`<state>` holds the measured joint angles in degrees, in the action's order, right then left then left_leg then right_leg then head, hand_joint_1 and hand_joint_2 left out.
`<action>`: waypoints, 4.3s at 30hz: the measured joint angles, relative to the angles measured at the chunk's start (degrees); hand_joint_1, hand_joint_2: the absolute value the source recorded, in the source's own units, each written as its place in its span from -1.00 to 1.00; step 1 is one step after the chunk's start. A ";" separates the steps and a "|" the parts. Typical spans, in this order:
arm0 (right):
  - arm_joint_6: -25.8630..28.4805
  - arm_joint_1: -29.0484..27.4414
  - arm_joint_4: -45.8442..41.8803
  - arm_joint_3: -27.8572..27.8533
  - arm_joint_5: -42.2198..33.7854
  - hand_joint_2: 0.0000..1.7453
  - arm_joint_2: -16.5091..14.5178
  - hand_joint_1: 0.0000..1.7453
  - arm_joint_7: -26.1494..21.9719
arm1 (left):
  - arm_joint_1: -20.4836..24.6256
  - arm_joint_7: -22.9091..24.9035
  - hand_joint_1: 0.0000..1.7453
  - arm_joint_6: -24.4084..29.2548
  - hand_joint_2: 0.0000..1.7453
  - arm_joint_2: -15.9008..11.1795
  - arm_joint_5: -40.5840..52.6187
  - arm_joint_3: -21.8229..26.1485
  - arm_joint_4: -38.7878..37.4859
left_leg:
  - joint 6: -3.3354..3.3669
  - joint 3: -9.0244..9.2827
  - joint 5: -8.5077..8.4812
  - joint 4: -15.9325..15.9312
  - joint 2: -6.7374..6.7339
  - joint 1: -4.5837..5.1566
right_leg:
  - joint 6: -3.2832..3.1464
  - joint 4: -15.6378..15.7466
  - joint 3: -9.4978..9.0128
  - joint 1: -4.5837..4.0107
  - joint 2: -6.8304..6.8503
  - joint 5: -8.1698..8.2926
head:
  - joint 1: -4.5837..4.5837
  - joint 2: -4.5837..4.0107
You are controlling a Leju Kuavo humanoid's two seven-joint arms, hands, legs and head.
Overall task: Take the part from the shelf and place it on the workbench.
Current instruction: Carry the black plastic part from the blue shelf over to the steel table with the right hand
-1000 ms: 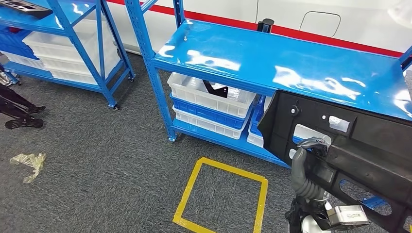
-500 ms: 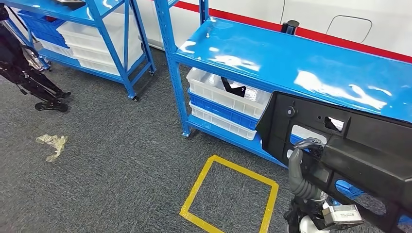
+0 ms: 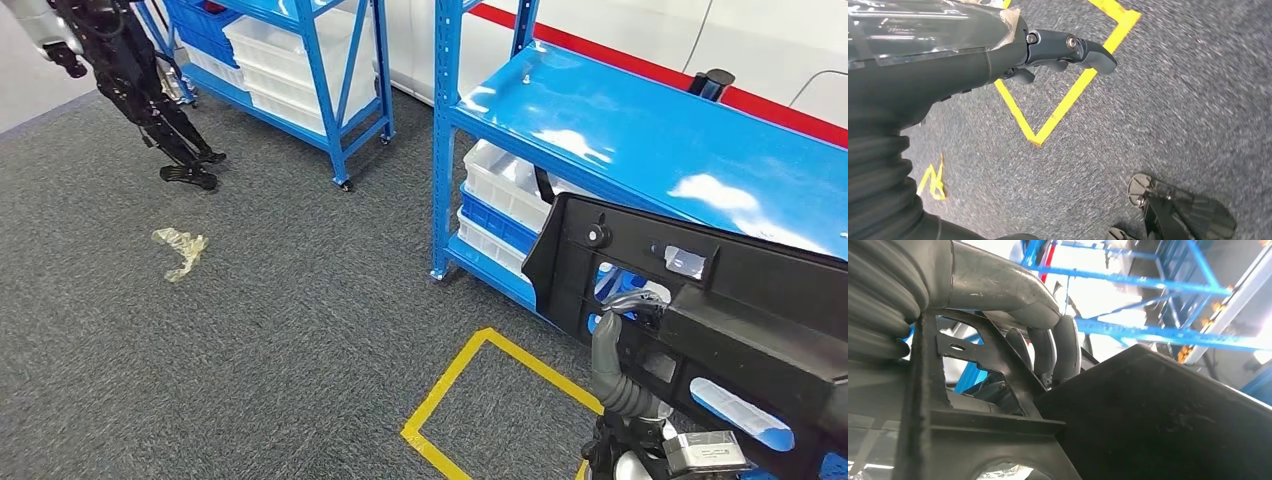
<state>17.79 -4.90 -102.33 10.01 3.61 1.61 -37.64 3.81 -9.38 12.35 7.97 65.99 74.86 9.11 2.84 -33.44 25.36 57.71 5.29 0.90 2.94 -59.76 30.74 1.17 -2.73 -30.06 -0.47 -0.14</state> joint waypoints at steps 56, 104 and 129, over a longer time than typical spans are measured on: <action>-7.43 11.25 10.47 1.23 -3.15 1.00 -1.10 1.00 0.05 | 0.31 1.58 -1.00 2.67 1.00 1.22 -1.74 1.87 0.01 | -0.08 -1.00 -0.70 -0.32 -4.17 -1.02 | -1.27 -11.82 5.62 -0.28 3.38 -5.24 | 0.11 0.01; -3.97 0.37 6.33 -1.33 -1.68 1.00 -0.69 1.00 0.13 | -0.16 -0.55 -1.00 -0.18 1.00 -0.57 0.51 1.53 0.00 | -3.23 -8.58 7.06 16.12 -5.01 -1.49 | -2.94 2.36 0.64 -0.13 5.76 2.68 | -0.82 0.00; -3.76 -3.45 1.21 -5.23 -0.83 1.00 -0.74 1.00 0.13 | -0.09 -5.00 -1.00 -2.25 1.00 -0.16 -2.13 1.27 0.01 | -2.95 -1.84 1.39 2.32 -0.79 -1.52 | -1.15 1.47 0.22 0.89 1.28 1.85 | -0.20 0.00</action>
<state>14.02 -8.34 -101.12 4.78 2.78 0.86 -37.51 3.72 -14.37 10.10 7.81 63.86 76.14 9.12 -0.11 -35.29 26.76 60.03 4.51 -0.62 1.79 -58.29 30.97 2.06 -1.45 -28.22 -0.67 -0.14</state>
